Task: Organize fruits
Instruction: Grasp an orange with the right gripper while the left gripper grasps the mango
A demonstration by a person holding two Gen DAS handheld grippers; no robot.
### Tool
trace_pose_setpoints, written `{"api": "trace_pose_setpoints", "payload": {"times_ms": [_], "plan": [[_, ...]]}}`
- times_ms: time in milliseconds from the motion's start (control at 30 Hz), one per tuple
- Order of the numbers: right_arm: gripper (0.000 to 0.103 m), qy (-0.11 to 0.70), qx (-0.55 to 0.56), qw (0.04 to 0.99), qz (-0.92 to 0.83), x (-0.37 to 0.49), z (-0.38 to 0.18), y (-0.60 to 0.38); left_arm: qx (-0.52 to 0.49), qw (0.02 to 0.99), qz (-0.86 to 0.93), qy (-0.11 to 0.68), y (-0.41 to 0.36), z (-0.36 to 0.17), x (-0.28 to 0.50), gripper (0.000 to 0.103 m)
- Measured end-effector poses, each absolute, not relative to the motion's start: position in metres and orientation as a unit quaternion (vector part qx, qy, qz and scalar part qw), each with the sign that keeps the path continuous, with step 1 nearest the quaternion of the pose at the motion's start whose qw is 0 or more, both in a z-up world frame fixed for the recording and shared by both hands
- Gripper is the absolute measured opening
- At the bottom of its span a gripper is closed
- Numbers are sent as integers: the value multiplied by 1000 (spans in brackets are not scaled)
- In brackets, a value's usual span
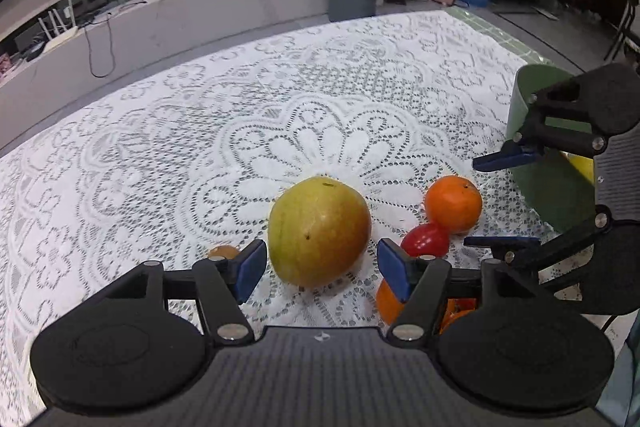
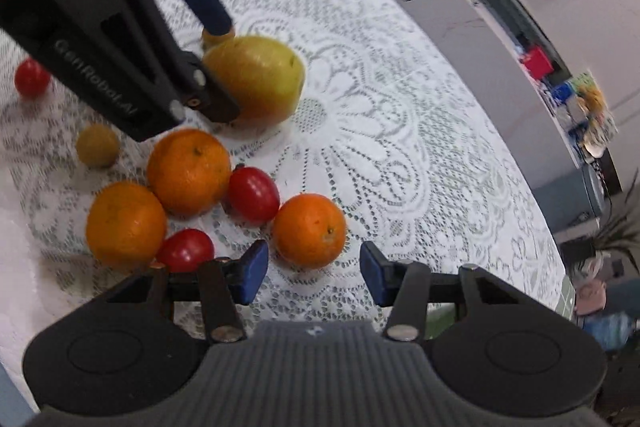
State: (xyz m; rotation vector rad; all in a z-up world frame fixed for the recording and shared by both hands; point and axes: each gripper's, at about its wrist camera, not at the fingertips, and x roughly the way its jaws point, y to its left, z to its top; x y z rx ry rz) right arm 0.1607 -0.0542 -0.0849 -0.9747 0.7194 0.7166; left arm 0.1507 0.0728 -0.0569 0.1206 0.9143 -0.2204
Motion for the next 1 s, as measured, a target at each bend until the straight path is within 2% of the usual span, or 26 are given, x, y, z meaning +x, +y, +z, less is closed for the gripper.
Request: {"api": "trace_pose_setpoints", "payload": {"times_ms": [233, 367, 500, 567, 1000], "plan": [[47, 341, -439, 758, 341, 174, -89, -49, 56, 885, -118, 447, 75, -66, 171, 78], [41, 349, -422, 761, 348, 178, -88, -47, 32, 885, -121, 448, 78, -69, 178, 79], [41, 352, -406, 769, 346, 179, -88, -48, 15, 883, -121, 454, 79, -73, 183, 79], [41, 353, -400, 772, 345, 178, -88, -49, 7, 884, -119, 453, 78, -75, 183, 75], [40, 338, -334, 822, 313, 169, -69, -68, -19, 896, -75, 438, 75, -75, 170, 74]]}}
